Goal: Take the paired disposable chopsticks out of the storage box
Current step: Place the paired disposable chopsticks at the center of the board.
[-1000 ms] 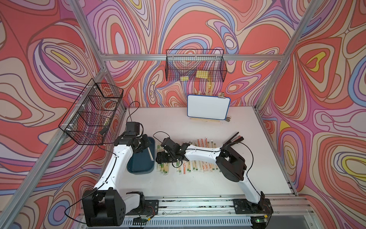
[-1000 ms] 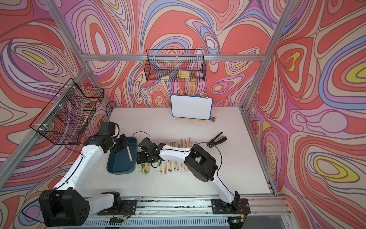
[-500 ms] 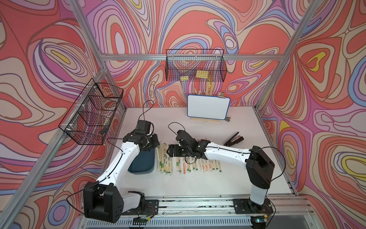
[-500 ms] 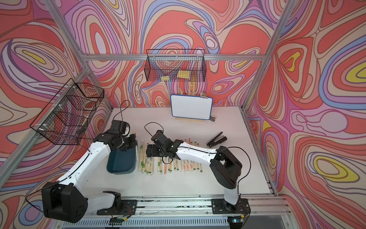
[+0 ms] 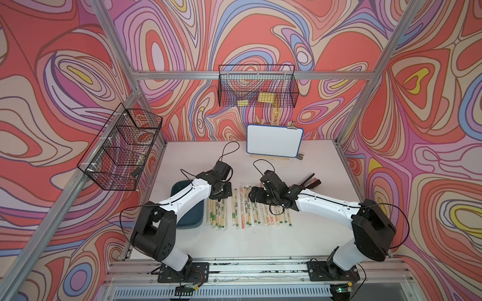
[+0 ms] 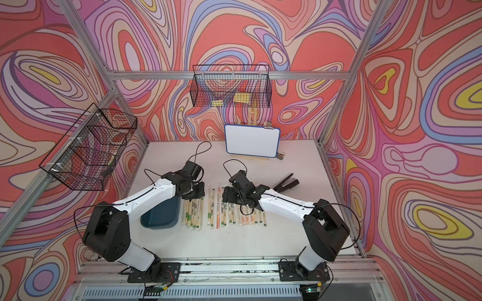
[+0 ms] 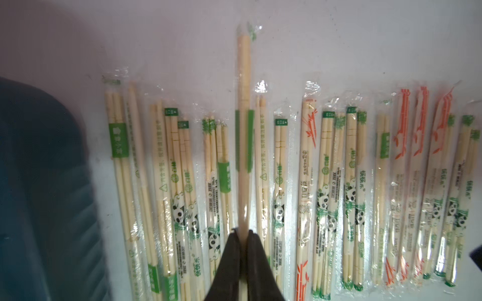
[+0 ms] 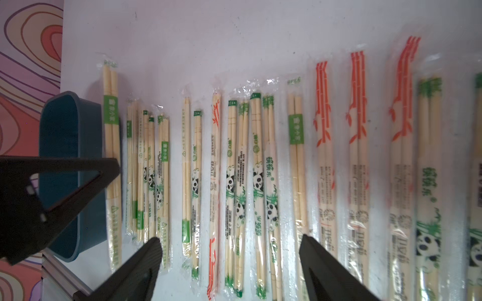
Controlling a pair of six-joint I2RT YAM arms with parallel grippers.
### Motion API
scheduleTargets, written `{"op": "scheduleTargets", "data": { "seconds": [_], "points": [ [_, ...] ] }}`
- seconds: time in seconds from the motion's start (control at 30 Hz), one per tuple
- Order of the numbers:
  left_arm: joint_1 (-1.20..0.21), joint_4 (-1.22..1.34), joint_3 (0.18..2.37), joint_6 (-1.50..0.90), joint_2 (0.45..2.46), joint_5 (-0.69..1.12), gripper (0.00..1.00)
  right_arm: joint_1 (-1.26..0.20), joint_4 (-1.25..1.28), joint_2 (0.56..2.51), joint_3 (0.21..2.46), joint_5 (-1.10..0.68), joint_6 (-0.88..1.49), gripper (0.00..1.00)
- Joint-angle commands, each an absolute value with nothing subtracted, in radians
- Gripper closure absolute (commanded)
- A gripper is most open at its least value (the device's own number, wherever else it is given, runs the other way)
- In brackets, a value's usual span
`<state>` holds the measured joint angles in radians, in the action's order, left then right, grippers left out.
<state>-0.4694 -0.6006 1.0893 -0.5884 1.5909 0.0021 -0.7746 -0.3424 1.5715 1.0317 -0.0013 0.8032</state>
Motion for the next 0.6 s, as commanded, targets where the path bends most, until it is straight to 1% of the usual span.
{"op": "scheduleTargets", "data": {
  "seconds": [0.0, 0.33, 0.57],
  "points": [
    [-0.498, -0.564, 1.114, -0.621, 1.642, -0.057, 1.0, -0.764, -0.365, 1.526, 1.011, 0.036, 0.787, 0.12],
    [-0.546, -0.499, 1.1, -0.671, 1.748, -0.084, 1.0, -0.746, -0.38, 1.476, 0.972, 0.043, 0.784, 0.11],
    [-0.548, -0.474, 1.079, -0.688, 1.772, -0.093, 1.0, -0.74, -0.389, 1.444, 0.954, 0.054, 0.782, 0.11]
  ]
}}
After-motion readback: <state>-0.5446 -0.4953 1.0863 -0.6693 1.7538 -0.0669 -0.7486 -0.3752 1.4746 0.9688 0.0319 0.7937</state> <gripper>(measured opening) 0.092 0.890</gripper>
